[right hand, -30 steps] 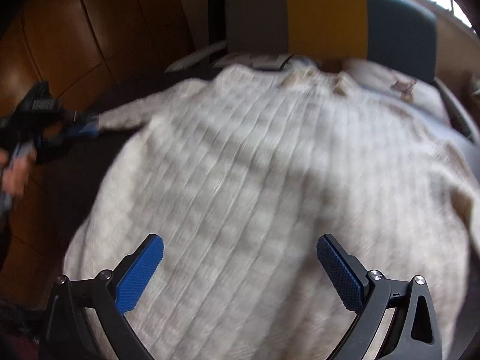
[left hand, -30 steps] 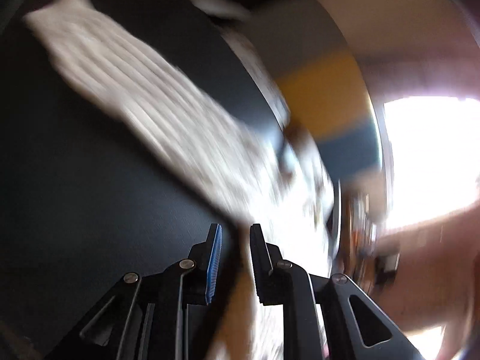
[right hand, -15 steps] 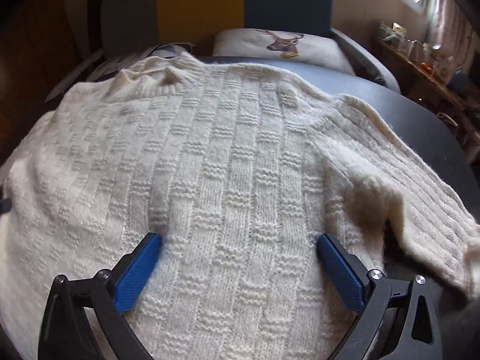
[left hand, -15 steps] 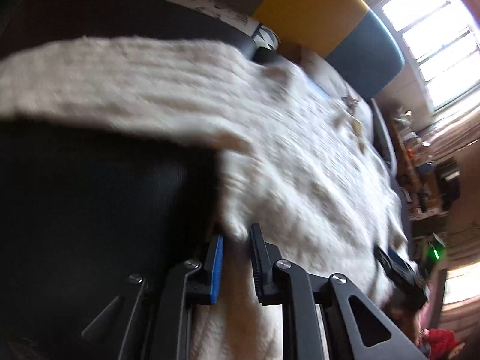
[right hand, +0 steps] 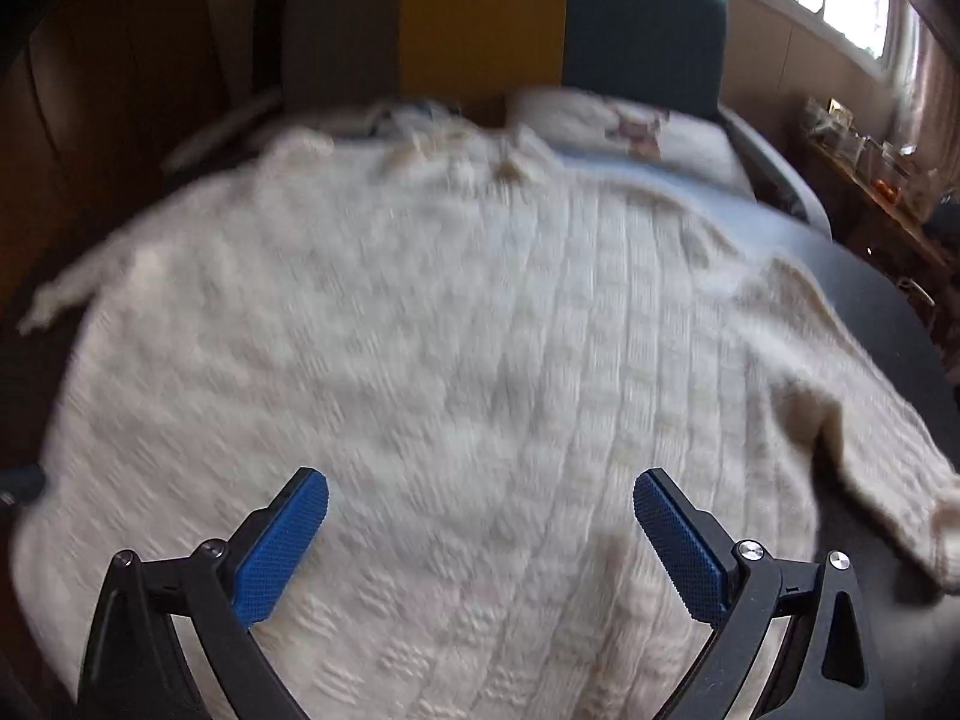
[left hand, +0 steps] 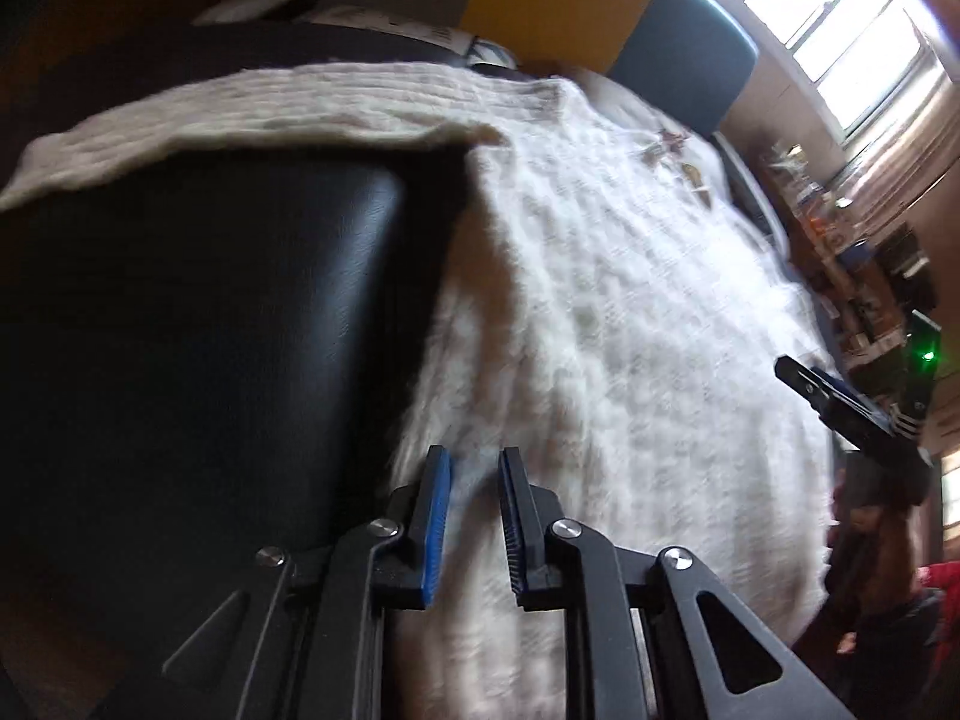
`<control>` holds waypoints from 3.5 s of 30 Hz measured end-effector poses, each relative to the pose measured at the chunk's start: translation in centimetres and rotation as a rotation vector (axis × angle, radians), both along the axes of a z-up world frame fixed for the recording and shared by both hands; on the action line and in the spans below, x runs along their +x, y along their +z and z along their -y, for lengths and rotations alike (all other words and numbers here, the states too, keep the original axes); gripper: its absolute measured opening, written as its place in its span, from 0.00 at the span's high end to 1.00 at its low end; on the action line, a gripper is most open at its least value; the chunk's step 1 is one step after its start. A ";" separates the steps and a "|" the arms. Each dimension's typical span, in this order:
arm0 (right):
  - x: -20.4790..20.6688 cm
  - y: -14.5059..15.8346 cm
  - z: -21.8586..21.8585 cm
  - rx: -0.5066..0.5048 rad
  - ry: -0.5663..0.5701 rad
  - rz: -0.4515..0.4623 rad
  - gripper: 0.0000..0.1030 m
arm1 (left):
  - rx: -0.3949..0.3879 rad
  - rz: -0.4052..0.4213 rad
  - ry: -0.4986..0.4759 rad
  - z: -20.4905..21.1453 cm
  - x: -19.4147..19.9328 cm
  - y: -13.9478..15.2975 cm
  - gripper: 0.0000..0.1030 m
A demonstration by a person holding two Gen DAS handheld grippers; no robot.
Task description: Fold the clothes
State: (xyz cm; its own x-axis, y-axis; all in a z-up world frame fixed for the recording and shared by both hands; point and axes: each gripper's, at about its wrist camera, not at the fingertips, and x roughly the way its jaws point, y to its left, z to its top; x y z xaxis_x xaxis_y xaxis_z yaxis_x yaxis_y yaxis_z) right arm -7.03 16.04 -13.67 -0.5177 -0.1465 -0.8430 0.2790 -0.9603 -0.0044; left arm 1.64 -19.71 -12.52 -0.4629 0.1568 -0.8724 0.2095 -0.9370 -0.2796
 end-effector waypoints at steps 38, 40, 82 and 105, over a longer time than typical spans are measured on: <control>-11.4 -0.3 -5.6 -0.512 0.073 -0.032 0.00 | 0.368 0.046 -0.487 -16.4 -38.3 -1.2 0.71; -11.4 -0.3 -5.8 -0.532 0.073 -0.032 0.00 | 0.388 0.061 -0.519 -17.1 -38.6 -1.6 0.71; -29.6 2.7 6.8 -0.821 0.174 0.291 0.00 | 0.264 -0.215 -0.296 -7.0 -22.7 -2.3 0.82; -31.8 1.8 9.4 -0.835 0.257 0.365 0.00 | 0.340 -0.227 -0.268 -6.5 -23.3 -3.0 0.82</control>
State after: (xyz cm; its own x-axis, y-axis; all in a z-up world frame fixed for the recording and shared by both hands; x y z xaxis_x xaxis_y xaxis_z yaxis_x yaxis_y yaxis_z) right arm -38.85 6.67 -11.92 -0.1108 -0.8487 -0.5171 0.3310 -0.5222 0.7860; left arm -21.64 -13.19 -15.53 -0.5397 0.5549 -0.6330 -0.1279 -0.7973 -0.5899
